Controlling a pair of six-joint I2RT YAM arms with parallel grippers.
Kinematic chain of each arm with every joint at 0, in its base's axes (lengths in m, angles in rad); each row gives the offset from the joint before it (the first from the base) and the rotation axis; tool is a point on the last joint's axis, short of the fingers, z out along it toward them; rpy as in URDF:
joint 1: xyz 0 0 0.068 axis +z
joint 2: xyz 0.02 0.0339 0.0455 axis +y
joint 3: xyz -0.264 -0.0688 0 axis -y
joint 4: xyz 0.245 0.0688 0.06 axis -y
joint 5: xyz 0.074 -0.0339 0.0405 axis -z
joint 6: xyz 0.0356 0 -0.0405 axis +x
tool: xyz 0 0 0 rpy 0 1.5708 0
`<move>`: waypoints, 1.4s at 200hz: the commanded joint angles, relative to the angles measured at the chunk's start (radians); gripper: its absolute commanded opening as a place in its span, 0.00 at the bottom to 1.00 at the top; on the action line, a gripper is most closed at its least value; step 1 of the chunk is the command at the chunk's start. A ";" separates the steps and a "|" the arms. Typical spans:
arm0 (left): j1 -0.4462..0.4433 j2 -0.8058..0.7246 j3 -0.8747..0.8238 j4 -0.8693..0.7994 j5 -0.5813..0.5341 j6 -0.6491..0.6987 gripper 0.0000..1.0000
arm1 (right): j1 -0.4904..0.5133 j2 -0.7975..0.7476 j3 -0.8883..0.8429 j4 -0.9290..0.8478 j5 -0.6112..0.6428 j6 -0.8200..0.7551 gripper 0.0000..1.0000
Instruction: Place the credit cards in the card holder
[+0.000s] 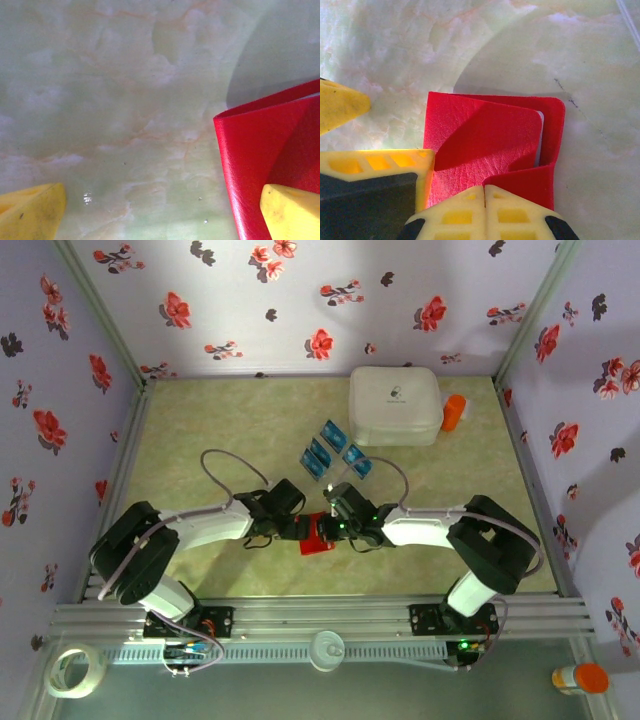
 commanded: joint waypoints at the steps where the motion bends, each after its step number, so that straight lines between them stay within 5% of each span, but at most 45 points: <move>1: 0.027 -0.008 -0.013 0.010 0.002 -0.036 1.00 | 0.044 0.080 -0.071 -0.294 -0.015 -0.002 0.00; 113: 0.038 0.030 -0.036 0.039 0.017 -0.038 1.00 | 0.130 0.176 0.005 -0.433 0.123 0.015 0.00; 280: 0.041 0.032 -0.055 0.065 0.034 -0.028 1.00 | 0.141 0.272 -0.090 -0.297 0.000 0.092 0.00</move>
